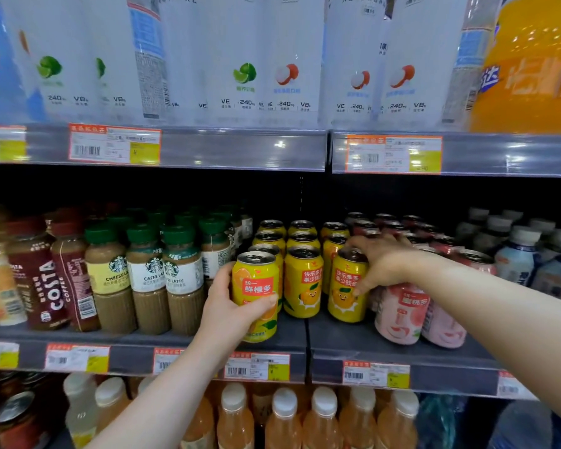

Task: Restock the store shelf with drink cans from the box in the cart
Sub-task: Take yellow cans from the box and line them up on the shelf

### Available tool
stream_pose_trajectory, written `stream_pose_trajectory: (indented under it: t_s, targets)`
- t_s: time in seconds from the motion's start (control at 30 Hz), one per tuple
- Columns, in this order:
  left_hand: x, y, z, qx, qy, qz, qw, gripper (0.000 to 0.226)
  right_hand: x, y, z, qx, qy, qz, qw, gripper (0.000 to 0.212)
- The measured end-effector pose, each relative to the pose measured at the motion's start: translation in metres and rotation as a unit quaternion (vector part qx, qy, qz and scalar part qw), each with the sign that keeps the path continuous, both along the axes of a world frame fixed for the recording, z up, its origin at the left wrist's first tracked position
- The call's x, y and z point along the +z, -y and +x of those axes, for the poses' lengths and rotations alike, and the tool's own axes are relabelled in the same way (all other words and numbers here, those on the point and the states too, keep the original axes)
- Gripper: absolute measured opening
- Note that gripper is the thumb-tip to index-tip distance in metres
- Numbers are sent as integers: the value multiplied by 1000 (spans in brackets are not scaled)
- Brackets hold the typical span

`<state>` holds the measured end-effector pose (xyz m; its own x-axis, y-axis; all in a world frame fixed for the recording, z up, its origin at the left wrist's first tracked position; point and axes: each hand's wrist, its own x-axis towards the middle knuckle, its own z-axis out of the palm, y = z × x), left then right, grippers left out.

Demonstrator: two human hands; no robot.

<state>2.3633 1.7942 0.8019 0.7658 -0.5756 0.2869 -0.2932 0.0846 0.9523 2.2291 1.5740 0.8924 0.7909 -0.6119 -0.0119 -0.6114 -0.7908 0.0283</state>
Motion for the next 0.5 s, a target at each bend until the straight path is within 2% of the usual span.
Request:
stream_pose_trajectory:
  t_s: [0.17,0.23,0.33,0.5]
  targets:
    - [-3,2,5,-23,18,1,1000,65,-2,-7,-2,-4,-3,-22,1000,104]
    - [-4,1,5,-22,20,4,1000,64,1,-14,-1,10,24,-19,999,107]
    - [-5,2,7,-24,18,8,1000,65,6,-29,7,58,82,-14,995,95]
    - [-9,6,11,-15,7,20,1000,71,6,-55,22,127,123,-14,984,77]
